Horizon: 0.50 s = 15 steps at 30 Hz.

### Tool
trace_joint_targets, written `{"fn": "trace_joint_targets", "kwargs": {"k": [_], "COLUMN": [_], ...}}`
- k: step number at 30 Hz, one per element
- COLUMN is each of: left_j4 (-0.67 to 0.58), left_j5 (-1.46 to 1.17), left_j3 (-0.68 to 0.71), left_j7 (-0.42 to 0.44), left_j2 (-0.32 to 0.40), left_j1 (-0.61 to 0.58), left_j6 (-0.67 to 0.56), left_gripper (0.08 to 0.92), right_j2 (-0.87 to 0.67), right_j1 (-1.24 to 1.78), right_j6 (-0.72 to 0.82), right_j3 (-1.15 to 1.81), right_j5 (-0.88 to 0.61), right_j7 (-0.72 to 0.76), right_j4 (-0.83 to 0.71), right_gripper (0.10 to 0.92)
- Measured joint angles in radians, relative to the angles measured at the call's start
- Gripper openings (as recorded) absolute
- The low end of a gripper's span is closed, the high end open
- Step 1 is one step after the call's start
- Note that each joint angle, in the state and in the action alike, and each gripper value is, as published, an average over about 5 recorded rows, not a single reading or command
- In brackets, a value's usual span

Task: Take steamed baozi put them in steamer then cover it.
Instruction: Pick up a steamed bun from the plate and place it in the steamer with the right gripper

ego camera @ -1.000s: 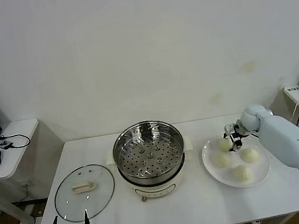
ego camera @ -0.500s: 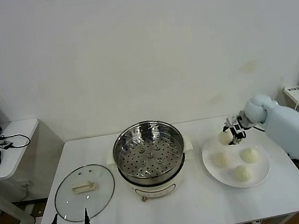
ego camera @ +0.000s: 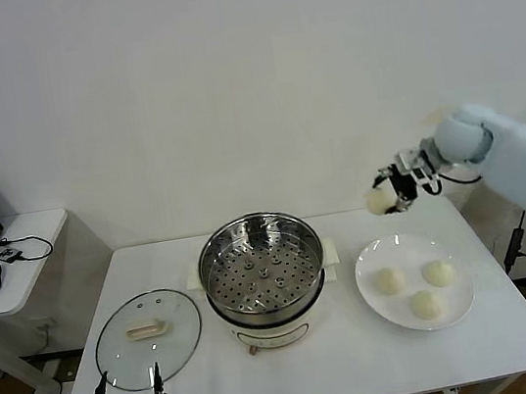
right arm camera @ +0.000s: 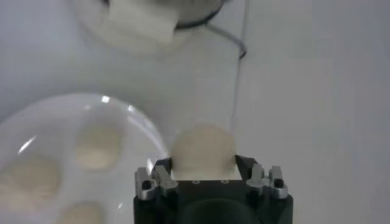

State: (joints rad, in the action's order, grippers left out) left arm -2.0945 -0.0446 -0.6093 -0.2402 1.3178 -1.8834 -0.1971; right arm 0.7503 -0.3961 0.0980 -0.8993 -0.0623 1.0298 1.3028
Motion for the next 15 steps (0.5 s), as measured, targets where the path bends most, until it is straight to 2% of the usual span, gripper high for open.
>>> {"fn": "trace_joint_targets", "kwargs": {"k": [8,15], "left_j4": [-0.001,-0.009], "left_j5": [-0.003,-0.003], "left_j3": [-0.015,-0.022], "left_j7": [-0.001,-0.001], "left_j2": [-0.001,-0.001], "left_j1": [-0.002,-0.009], "left_j6": [-0.009,-0.015], "left_gripper": [0.823,0.823], "right_j2": [0.116,0.237], "right_j1": [-0.108,-0.149], "right_j6": [-0.011,-0.054], "right_j3": [-0.123,-0.224], "right_j5": [-0.096,-0.114], "right_j7": [-0.024,-0.038], "right_j4": [0.019,0.011], "right_gripper": [0.670,0.670]}}
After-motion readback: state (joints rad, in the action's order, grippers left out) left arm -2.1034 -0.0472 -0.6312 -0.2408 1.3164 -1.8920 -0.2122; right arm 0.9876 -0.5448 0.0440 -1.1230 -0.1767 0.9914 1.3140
